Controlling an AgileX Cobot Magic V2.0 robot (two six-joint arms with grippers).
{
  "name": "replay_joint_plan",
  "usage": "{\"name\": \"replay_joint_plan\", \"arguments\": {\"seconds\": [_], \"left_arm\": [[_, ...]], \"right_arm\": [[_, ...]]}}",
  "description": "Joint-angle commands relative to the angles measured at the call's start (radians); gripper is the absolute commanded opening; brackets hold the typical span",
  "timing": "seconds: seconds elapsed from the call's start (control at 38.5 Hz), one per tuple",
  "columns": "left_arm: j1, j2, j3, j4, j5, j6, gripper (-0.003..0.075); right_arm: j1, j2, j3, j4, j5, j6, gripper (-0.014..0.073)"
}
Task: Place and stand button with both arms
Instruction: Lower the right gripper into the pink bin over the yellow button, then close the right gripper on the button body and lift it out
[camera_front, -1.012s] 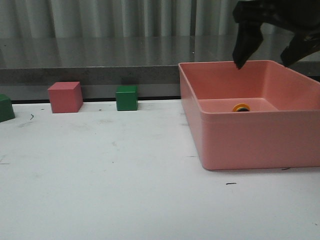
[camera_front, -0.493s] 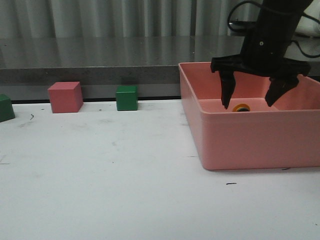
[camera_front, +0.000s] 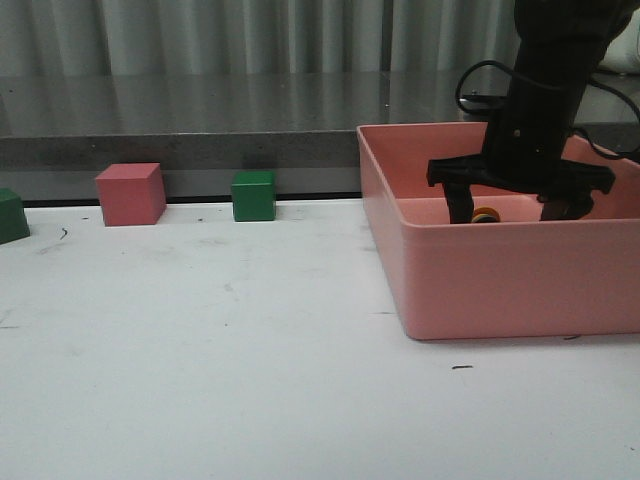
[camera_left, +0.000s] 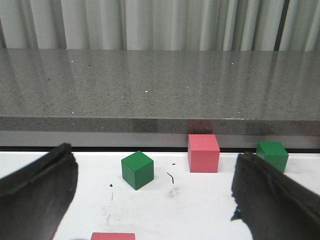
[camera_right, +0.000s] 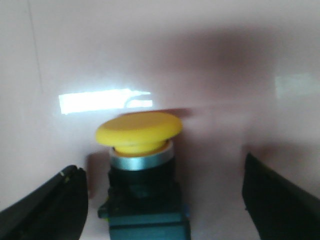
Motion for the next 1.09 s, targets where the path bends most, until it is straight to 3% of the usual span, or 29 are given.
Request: {"name": "replay_joint_plan", "arguments": {"seconds": [0.0, 0.18, 0.29, 0.75, 1.06], "left_arm": [[0.000, 0.011, -0.038, -0.002, -0.086, -0.006, 0.0596], [0.000, 0.011, -0.038, -0.002, -0.086, -0.006, 0.0596], [0.000, 0.011, -0.038, -0.002, -0.086, -0.006, 0.0596], [0.000, 0.011, -0.038, -0.002, -0.086, -0.006, 0.0596], [0.000, 0.011, -0.038, -0.002, -0.086, -0.006, 0.0596]], "right_arm": [[-0.003, -0.060, -0.034, 0.022, -0.003, -0.024, 0.0573], [-0.003, -0.062, -0.054, 0.022, 0.023, -0.024, 0.0285], [-0.003, -0.063, -0.082, 0.022, 0.043, -0.024, 0.0190], [0.035, -0.221, -0.154, 0.022, 0.100, -0.024, 0.0181], [0.242, -0.313, -0.178, 0.022, 0.079, -0.045, 0.0181]]}}
